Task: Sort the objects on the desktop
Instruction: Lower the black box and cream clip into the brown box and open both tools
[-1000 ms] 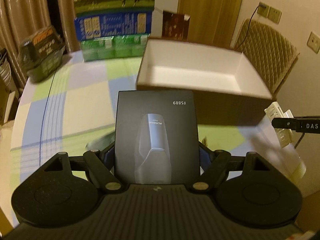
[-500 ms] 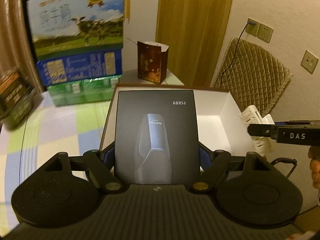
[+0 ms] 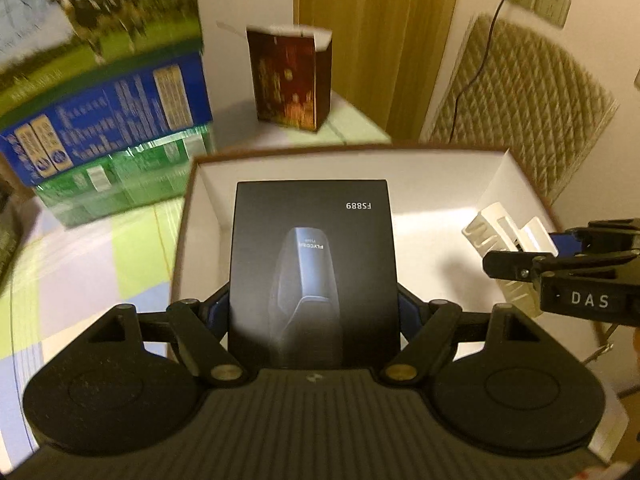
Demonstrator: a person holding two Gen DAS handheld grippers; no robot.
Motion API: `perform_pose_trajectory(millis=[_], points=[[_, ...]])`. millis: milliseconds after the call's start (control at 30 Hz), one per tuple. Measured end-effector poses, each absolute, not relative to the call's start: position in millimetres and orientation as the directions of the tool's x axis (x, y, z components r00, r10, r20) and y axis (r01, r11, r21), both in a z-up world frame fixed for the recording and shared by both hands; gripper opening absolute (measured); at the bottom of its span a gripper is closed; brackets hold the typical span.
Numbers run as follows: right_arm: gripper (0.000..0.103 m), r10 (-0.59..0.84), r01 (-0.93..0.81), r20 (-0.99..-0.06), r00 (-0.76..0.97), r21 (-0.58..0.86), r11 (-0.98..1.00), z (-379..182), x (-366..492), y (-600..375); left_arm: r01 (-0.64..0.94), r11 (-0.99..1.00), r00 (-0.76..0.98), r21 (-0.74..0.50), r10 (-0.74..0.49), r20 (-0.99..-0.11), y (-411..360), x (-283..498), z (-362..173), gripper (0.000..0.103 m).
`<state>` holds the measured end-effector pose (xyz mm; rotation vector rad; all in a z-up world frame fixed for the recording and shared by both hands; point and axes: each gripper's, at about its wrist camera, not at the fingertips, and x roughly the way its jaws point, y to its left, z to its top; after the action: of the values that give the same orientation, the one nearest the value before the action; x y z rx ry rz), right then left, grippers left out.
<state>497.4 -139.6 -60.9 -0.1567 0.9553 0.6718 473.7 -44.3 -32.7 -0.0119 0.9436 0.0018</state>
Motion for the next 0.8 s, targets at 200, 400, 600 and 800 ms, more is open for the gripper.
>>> perform_pose_trajectory(millis=[200,400,600,800], points=[[0.039,0.401,-0.600,-0.830,0.387,0.103,0.794,-82.4,503.9,-135.0,0.001,1.000,0.525,-0.003,-0.003,-0.851,-40.7,486.4,-63.1,0.076],[0.039,0.320,-0.648,-0.843,0.432,-0.044,0.760,-95.3,503.1,-127.5,0.014,0.999,0.478,0.037,0.025,-0.878,-40.8,496.0,-76.8,0.076],[0.039,0.294,-0.661,-0.852,0.434,-0.080,0.746,-103.0,506.4,-127.3,0.035,0.996,0.455,0.081,0.056,-0.889,-41.9,503.2,-79.0,0.077],[0.039,0.274,-0.660,-0.861,0.429,-0.092,0.745,-106.8,510.2,-128.7,0.060,0.993,0.456,0.101,0.063,-0.888,-42.0,507.3,-79.0,0.077]])
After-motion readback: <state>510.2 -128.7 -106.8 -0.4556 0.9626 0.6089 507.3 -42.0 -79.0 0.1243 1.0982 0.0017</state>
